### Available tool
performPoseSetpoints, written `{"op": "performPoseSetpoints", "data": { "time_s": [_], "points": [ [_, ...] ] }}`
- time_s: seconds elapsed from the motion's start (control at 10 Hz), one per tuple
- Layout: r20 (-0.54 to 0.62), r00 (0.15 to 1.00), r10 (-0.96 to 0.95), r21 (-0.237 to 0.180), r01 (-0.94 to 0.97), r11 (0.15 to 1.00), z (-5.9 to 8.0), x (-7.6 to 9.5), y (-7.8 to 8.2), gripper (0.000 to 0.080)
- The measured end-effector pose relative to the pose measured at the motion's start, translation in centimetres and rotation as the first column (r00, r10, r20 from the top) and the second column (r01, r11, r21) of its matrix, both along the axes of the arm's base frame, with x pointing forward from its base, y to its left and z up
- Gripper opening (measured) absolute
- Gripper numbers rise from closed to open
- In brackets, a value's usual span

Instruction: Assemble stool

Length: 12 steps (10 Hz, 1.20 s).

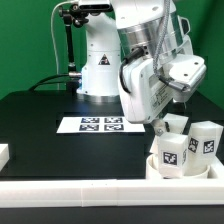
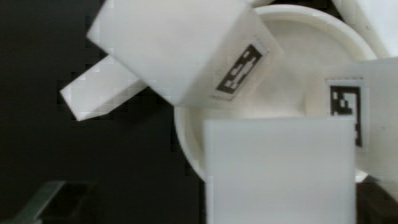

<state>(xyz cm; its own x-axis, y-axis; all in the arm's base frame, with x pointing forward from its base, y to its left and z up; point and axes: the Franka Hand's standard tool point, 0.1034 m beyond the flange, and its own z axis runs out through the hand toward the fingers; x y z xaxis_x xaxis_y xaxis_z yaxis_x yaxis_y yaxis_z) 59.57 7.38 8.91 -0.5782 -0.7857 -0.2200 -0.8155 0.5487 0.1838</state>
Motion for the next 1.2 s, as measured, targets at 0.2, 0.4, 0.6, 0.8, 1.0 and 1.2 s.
{"op": "performPoseSetpoints", "data": {
  "time_s": [0.2,0.4,0.6,0.8,1.0,1.2],
  "points": [
    [0.018,0.999,0.042,0.005,-0.042,0.999,0.7,0.4,-0.5,0.0649],
    [0.038,0.997,0.060,0.010,-0.061,0.998,1.7,1.1,-1.1,0.0649],
    [0.043,0.995,0.090,0.008,-0.090,0.996,1.5,1.0,-1.0,0.0649],
    [0.054,0.990,0.128,0.007,-0.128,0.992,1.5,1.0,-1.0,0.0649],
    [0.056,0.906,0.420,-0.022,-0.419,0.907,2.0,0.7,-0.7,0.0649],
    [0.080,0.770,0.633,-0.074,-0.629,0.774,2.9,1.5,-0.2,0.0649]
  ]
}}
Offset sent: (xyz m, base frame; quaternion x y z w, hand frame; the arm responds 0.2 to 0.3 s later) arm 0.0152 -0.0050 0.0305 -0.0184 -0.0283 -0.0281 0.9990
